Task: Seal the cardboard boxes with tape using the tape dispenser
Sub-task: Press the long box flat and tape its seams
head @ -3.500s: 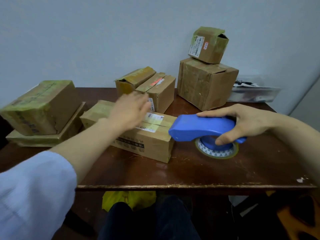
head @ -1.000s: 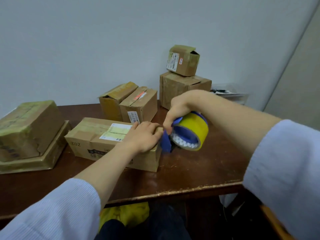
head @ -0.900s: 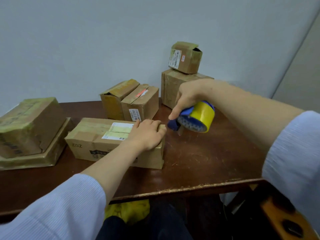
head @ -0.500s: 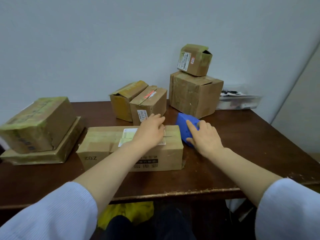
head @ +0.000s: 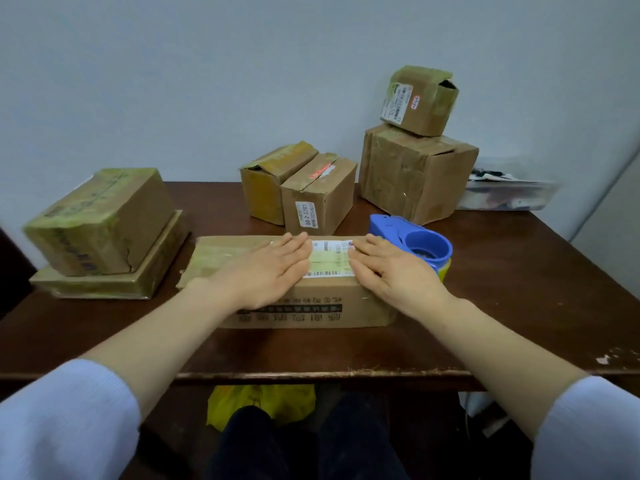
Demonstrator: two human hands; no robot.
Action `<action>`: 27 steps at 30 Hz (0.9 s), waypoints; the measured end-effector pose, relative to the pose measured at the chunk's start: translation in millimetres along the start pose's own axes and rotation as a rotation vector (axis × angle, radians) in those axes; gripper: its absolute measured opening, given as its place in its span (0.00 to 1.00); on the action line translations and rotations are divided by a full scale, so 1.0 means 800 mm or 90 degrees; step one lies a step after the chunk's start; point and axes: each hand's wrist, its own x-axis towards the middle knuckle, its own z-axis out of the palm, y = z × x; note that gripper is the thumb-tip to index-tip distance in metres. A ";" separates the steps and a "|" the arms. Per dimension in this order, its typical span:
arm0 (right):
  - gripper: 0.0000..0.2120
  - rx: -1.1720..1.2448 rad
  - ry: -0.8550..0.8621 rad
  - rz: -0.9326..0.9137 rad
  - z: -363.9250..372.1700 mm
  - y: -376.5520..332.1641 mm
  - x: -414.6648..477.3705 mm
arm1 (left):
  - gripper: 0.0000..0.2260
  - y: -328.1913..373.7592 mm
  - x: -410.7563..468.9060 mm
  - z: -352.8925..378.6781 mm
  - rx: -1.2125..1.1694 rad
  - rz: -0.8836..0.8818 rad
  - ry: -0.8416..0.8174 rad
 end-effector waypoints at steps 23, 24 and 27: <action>0.21 -0.027 -0.050 -0.116 0.018 -0.081 0.048 | 0.22 -0.012 -0.044 0.017 0.013 -0.058 0.181; 0.22 -0.015 -0.092 -0.123 0.021 -0.085 0.050 | 0.22 -0.013 -0.044 0.018 -0.001 -0.055 0.172; 0.22 -0.015 -0.082 -0.105 0.019 -0.075 0.044 | 0.22 -0.033 -0.053 0.020 -0.007 -0.056 0.166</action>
